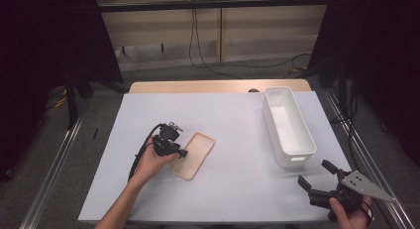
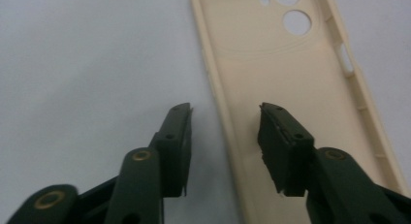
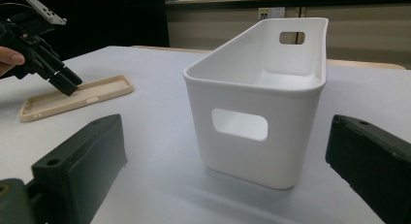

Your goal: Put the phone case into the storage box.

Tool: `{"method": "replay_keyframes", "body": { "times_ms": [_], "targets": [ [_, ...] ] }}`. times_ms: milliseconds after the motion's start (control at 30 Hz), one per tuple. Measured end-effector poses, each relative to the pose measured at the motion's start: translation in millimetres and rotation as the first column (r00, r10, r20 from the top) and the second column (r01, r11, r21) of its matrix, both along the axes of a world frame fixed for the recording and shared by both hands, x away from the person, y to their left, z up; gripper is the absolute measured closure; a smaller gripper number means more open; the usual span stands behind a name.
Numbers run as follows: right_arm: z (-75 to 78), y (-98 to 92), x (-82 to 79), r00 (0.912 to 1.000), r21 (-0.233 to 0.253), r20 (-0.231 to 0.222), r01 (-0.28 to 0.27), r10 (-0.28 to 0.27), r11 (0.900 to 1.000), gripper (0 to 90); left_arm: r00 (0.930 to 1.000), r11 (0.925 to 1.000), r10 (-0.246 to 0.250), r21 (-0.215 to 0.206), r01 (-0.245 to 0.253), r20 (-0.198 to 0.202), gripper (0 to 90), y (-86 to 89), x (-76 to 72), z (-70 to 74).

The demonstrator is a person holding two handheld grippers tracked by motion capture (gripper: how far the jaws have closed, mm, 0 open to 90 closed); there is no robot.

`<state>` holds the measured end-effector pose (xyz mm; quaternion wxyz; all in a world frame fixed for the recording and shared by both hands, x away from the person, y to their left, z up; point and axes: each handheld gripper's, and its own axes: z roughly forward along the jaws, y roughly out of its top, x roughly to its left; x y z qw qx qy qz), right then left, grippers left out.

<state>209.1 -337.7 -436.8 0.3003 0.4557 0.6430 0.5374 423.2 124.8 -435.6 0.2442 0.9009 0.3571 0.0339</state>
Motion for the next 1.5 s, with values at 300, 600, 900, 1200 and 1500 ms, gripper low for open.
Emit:
{"method": "replay_keyframes", "body": {
  "times_ms": [300,600,900,1200,1500],
  "targets": [
    [0.0,0.7,0.1,1.0,0.005,-0.002,0.002,-0.002,1.0,0.5,0.9993,0.9998,0.002,-0.021,-0.003,-0.036,67.5,-1.8,0.0,-0.1],
    [-0.1,1.4,0.5,1.0,0.005,-0.004,0.0,0.0,1.0,0.5,0.9972,0.999,0.036,-0.024,-0.038,-0.066,71.6,-1.9,3.4,0.0],
    [-0.2,1.5,1.0,1.0,0.003,-0.002,-0.002,0.002,1.0,0.6,0.9955,0.9983,0.057,-0.004,-0.058,-0.075,77.4,-4.7,4.7,1.3],
    [-0.4,1.7,1.4,1.0,0.002,-0.003,-0.003,0.003,1.0,0.6,0.9943,0.9967,0.081,0.012,-0.081,-0.07,84.1,-5.5,6.3,2.2],
    [-0.6,1.9,1.8,1.0,0.001,-0.003,-0.005,0.005,1.0,0.6,0.9957,0.9969,0.078,0.016,-0.077,-0.05,87.0,-5.9,5.4,2.1]
  ]
}}
